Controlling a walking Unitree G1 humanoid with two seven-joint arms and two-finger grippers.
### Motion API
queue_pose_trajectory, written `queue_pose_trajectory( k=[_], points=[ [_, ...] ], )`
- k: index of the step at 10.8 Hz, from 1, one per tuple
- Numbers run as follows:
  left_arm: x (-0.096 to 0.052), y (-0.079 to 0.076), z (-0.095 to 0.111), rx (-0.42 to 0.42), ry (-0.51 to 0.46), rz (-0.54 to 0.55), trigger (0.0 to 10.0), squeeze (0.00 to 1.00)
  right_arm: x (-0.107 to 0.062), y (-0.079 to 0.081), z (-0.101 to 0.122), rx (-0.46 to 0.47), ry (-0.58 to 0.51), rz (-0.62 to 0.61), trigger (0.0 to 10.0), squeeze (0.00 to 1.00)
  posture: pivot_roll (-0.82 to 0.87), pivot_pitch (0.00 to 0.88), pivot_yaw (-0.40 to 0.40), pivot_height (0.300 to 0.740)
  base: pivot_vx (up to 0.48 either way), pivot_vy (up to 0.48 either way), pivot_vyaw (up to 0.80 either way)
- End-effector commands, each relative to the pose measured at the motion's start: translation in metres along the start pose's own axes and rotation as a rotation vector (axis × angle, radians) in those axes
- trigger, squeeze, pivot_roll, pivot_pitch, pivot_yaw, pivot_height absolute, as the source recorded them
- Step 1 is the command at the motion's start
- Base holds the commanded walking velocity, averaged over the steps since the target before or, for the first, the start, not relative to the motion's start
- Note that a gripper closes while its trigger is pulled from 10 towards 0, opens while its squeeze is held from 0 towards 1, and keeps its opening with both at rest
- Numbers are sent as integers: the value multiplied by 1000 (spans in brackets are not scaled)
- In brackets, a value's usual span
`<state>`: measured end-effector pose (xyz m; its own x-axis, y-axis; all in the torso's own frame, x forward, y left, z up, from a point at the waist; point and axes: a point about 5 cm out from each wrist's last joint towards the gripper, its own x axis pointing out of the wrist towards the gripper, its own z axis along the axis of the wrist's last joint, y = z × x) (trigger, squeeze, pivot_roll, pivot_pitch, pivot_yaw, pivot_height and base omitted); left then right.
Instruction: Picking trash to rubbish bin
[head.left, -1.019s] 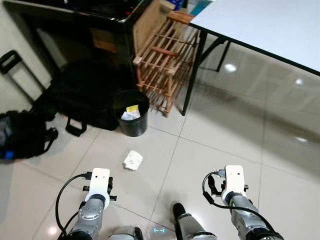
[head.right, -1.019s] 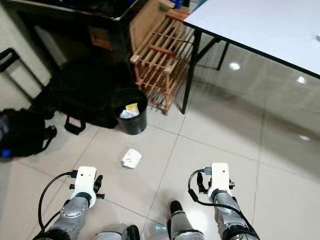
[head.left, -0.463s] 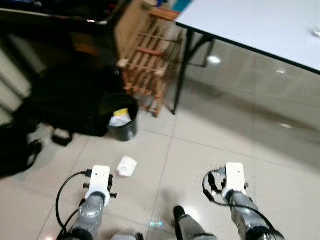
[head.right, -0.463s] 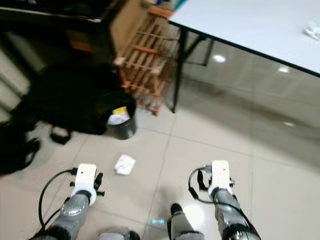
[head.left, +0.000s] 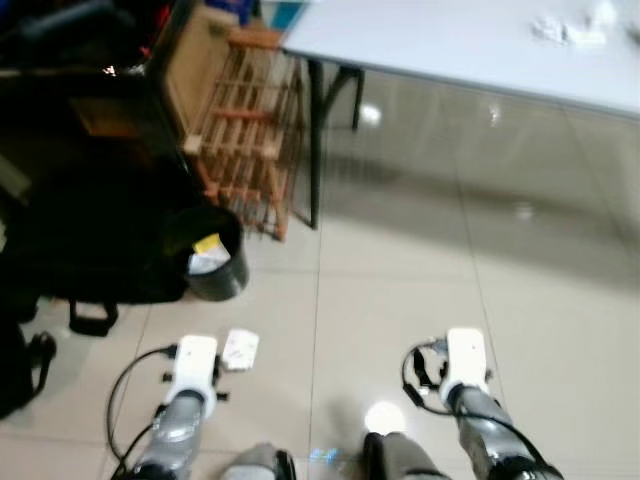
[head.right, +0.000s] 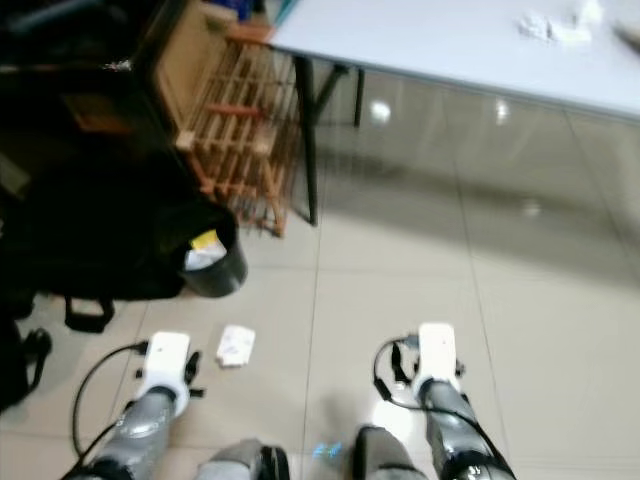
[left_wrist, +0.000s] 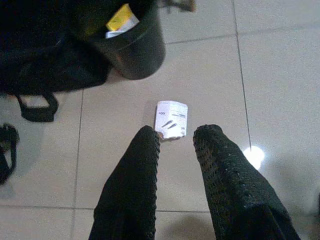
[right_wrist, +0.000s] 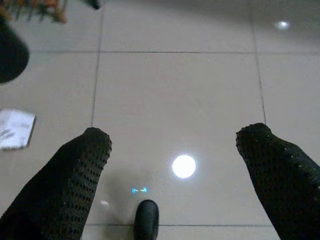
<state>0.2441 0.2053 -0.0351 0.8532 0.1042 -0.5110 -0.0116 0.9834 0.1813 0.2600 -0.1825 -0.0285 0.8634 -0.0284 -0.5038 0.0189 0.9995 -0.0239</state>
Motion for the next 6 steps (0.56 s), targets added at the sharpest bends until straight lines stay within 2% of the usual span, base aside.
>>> queue_pose_trajectory(
  k=[1,3,6],
  points=[
    [-2,-6,-5,-2,24,-18,10000,0,-5,-8,-12,0,42,-24,10000,0,-11,218,51,740,0,0,-781],
    [-1,-6,-5,-1,24,-21,10000,0,-5,-8,-12,5,41,-22,10000,0,-11,217,51,740,0,0,-738],
    [-1,-7,-5,0,24,-22,10000,0,-5,-8,-12,9,33,-27,10000,0,-8,225,48,740,0,0,0]
  ],
)
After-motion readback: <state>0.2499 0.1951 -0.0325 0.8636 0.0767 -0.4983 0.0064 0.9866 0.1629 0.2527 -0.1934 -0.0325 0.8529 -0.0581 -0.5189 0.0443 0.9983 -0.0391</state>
